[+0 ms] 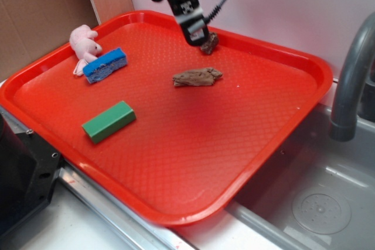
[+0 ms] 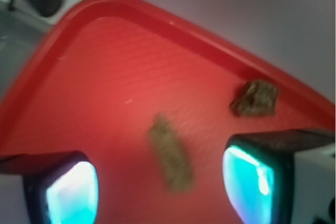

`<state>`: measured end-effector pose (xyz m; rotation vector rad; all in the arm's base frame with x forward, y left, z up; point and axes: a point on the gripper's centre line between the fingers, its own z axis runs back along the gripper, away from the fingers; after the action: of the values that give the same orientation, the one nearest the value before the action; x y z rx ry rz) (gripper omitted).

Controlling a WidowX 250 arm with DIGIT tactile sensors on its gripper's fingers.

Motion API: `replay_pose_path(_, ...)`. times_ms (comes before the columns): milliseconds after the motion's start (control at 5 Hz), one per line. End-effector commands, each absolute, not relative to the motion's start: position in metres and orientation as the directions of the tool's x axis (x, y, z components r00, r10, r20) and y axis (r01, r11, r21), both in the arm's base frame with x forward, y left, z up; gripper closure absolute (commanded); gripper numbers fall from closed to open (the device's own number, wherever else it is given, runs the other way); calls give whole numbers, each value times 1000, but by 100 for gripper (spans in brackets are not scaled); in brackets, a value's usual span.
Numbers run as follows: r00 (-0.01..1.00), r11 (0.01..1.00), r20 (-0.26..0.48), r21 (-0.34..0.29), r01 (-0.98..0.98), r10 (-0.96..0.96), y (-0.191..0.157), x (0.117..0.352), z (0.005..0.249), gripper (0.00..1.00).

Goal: Grab the wood chip.

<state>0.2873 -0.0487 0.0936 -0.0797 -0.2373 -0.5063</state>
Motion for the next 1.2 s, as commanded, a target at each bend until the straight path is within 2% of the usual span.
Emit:
replay_pose_path(0, 814, 817, 200, -93, 569, -545, -66, 265, 54, 0)
replay_pose_path(200, 805, 808, 151, -55, 587, -574, -59, 262, 40, 0)
replay_pose_path(400, 767, 772, 102, 13, 636, -634, -65, 274, 28, 0)
replay_pose_path(600, 778, 781, 75, 23, 623, -623, -67, 279, 24, 0)
replay_pose_path(800, 836, 838, 53, 42, 544, -545, -68, 273, 27, 100)
replay_pose_path(1000, 878, 885, 109, 69, 461, -466, -62, 263, 57, 100)
